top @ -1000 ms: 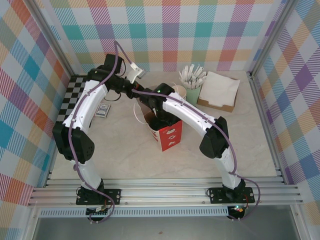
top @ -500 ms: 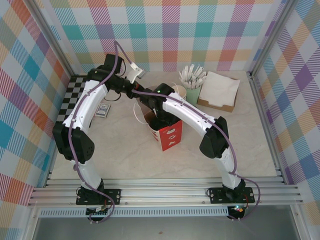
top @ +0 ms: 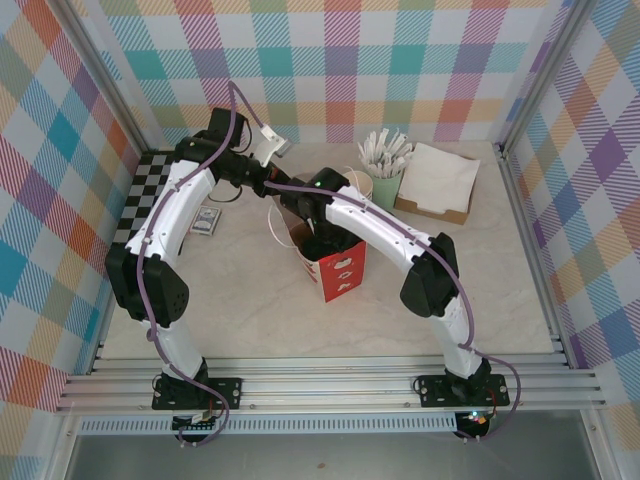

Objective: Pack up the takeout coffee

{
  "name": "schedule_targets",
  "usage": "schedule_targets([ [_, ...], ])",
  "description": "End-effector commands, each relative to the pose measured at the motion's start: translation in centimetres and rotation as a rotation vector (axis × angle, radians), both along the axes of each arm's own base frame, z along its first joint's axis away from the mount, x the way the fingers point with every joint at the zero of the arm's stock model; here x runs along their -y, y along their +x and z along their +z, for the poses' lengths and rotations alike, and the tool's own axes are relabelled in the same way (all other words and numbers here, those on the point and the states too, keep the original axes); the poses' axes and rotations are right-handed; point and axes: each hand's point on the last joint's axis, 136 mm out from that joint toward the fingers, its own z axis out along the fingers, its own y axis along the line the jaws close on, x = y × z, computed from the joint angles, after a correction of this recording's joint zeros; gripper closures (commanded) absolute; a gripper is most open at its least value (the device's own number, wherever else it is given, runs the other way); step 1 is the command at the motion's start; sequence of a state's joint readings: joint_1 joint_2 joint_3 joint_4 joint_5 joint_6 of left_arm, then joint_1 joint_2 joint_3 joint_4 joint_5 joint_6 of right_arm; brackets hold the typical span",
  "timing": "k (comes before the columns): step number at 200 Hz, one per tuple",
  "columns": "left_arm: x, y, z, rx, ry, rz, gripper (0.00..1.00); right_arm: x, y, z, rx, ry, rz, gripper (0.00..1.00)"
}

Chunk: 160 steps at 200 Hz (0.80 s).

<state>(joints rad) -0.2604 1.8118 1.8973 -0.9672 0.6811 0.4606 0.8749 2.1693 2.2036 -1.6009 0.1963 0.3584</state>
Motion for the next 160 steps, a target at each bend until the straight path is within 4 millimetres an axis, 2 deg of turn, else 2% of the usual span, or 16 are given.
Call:
schedule_targets([
  [1,0.47,-0.04,1.16,0.019,-0.027,-0.016,1.0,0.39,-0.27,1.32,0.008,0.037,-0.019,0.44],
  [160,0.49,-0.12,1.06,0.013,-0.028,-0.017,1.0,0.44,0.21,1.49,0.045,0.058,-0.025,0.43],
])
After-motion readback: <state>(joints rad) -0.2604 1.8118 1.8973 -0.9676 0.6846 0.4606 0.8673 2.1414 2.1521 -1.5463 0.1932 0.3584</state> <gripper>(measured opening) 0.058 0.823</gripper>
